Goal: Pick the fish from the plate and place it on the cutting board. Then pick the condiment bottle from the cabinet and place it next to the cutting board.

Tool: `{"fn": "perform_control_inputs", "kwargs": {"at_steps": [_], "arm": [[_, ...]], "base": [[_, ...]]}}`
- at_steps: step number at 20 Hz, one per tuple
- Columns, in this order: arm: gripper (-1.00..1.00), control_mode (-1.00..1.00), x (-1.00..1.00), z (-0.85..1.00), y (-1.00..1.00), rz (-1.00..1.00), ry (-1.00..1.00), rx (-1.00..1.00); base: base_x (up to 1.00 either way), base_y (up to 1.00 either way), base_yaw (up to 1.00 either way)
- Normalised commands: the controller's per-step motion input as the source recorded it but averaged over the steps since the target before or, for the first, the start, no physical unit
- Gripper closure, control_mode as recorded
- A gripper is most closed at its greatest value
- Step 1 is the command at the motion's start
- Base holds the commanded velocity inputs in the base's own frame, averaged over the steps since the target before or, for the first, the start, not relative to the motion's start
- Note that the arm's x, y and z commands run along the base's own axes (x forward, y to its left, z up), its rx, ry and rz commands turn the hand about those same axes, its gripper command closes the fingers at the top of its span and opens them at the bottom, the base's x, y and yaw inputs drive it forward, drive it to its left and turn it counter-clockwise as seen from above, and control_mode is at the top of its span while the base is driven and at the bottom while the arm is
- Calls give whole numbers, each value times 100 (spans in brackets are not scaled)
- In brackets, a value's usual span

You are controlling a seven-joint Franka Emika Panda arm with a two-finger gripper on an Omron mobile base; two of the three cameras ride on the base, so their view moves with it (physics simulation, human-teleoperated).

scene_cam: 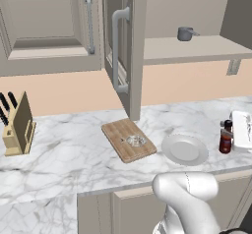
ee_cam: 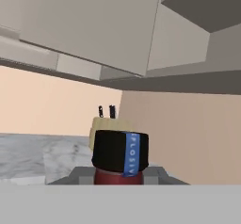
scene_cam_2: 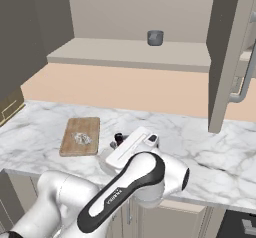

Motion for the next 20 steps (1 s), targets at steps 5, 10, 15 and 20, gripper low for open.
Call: {"fn": "perform_control_inputs", "kwargs": {"at_steps": [5, 10, 15, 20], "arm": [[100, -100, 11, -27, -15, 0, 0, 6], [100, -100, 0, -17, -33, 0, 0, 2], [100, -100, 0, -11, -32, 0, 0, -2], [100, -100, 0, -23, -3, 0, 0, 0]], "base": [[0, 0, 0], [0, 0, 0], [0, 0, 0], [0, 0, 0]]}}
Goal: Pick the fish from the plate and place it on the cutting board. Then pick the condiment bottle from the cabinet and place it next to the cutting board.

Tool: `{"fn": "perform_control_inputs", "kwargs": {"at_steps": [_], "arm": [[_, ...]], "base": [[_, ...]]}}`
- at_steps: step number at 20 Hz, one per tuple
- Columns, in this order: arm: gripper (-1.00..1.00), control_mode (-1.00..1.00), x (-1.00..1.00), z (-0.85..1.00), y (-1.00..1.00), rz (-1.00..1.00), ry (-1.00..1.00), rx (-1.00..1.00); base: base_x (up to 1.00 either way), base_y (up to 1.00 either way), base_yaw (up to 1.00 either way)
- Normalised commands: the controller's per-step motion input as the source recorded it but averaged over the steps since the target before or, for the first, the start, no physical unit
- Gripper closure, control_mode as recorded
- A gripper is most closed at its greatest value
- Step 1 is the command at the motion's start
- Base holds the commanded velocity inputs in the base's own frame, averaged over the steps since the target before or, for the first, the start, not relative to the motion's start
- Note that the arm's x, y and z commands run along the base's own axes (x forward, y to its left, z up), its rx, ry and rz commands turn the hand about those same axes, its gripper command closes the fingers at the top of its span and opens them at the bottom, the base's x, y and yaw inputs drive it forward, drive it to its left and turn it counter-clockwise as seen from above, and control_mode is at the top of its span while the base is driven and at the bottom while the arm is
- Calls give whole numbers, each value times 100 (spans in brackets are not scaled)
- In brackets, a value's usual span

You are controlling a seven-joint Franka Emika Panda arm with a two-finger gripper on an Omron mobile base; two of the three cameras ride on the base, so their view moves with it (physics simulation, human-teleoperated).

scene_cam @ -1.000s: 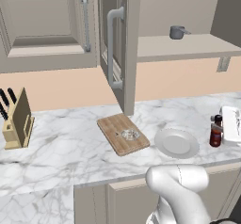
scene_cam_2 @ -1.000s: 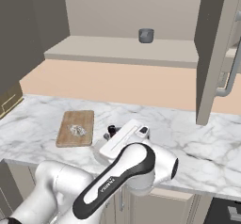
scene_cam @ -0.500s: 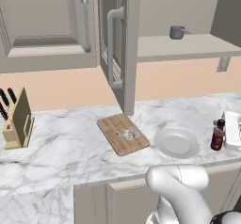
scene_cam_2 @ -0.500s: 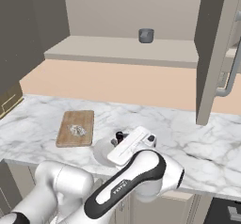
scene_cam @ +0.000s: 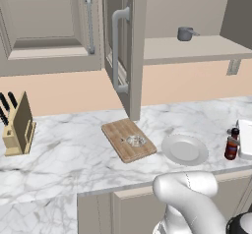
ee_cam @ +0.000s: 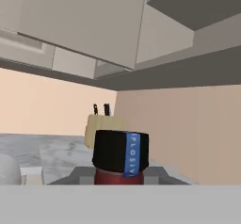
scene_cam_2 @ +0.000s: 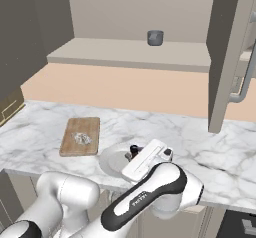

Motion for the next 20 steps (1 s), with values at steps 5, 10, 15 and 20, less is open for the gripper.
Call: {"fn": "perform_control_inputs", "kwargs": {"at_steps": [5, 10, 15, 20], "arm": [[100, -100, 5, -32, 0, 0, 0, 0], [100, -100, 13, -24, -2, 0, 0, 0], [100, -100, 20, -20, -13, 0, 0, 0], [100, -100, 24, -21, -19, 0, 0, 0]], "base": [[0, 0, 0], [0, 0, 0], [0, 0, 0], [0, 0, 0]]}}
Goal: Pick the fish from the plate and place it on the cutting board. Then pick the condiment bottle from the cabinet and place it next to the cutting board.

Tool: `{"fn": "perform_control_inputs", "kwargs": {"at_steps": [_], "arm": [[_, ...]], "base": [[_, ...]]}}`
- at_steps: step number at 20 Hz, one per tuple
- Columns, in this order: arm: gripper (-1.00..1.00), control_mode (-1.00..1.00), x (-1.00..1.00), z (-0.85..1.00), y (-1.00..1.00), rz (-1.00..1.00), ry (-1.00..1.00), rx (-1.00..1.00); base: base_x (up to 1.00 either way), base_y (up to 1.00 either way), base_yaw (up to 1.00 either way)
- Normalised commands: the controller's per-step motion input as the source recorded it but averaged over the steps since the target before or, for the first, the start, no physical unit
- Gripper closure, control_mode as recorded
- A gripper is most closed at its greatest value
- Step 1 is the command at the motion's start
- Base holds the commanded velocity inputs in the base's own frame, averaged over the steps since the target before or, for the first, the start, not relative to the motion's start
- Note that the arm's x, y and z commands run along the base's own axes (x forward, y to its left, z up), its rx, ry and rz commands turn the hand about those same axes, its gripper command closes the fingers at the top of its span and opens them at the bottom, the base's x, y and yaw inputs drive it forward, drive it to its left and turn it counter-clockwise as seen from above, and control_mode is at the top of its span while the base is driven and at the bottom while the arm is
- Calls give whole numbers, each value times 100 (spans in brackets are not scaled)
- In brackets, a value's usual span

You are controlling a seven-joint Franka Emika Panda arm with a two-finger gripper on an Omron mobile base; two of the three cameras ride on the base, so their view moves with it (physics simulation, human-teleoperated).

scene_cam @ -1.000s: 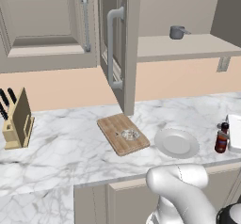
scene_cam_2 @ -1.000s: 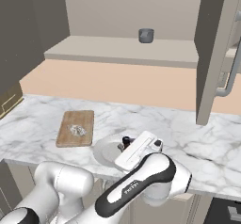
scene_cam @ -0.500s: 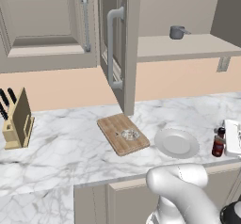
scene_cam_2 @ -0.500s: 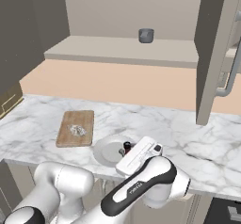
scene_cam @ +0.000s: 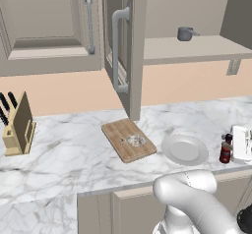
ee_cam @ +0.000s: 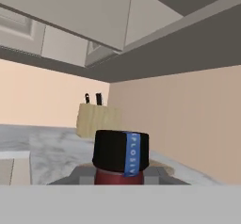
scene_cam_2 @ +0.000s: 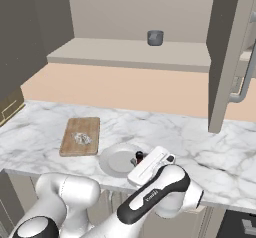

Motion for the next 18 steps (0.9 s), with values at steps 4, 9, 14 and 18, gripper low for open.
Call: {"fn": "perform_control_inputs", "kwargs": {"at_steps": [4, 9, 14, 18], "arm": [[100, -100, 19, -20, -4, 0, 0, 2], [100, -100, 12, -19, 0, 0, 0, 4], [100, -100, 11, -18, 0, 0, 0, 4], [100, -100, 7, -17, -3, 0, 0, 2]], "base": [[0, 0, 0], [0, 0, 0], [0, 0, 0], [0, 0, 0]]}}
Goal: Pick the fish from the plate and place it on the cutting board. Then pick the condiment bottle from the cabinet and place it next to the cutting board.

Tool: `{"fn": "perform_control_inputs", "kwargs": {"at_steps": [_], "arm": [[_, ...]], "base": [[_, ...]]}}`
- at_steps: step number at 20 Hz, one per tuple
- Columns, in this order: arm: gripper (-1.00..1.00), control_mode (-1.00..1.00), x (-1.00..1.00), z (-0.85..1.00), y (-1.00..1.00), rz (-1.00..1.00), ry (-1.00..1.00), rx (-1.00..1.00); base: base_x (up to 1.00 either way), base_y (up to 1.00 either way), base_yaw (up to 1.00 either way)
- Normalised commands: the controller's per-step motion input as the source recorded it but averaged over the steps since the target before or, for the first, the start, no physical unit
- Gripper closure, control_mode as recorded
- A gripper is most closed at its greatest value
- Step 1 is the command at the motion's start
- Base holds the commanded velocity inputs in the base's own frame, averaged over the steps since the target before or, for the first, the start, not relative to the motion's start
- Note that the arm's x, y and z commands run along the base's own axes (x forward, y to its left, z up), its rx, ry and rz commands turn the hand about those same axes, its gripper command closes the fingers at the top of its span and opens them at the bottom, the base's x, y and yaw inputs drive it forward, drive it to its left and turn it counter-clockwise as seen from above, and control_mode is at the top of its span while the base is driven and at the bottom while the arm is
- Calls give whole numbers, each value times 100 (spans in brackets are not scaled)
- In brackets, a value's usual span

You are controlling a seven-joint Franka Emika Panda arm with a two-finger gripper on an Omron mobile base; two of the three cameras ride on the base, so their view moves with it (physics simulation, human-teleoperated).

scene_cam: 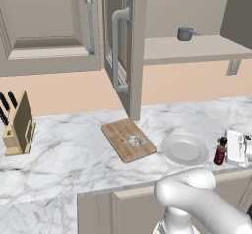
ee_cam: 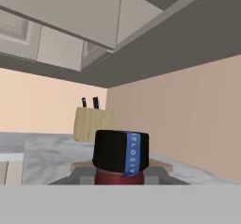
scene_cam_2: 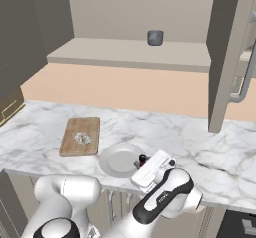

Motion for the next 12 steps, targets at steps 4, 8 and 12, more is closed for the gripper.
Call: {"fn": "perform_control_inputs", "kwargs": {"at_steps": [4, 8, 12], "arm": [[100, -100, 1, -11, -15, 0, 0, 0], [100, -100, 11, -12, -12, 0, 0, 0], [100, -100, 21, -17, -3, 0, 0, 0]], "base": [[0, 0, 0], [0, 0, 0], [0, 0, 0]]}}
